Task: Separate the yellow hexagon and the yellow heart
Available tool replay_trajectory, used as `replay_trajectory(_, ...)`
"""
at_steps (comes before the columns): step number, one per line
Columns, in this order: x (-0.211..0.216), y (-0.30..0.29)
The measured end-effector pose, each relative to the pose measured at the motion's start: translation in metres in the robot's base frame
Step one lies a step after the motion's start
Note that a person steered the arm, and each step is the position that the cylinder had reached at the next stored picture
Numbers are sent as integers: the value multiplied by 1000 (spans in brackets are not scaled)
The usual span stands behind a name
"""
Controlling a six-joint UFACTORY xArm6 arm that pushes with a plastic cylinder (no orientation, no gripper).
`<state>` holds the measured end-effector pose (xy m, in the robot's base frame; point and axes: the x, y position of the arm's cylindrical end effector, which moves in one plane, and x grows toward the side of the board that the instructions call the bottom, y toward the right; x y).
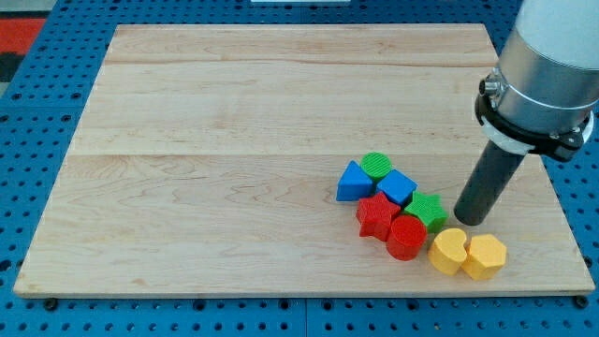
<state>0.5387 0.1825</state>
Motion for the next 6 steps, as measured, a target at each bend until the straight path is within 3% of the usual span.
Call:
replay_trajectory(3,42,-2)
replay_trajectory(6,9,-45)
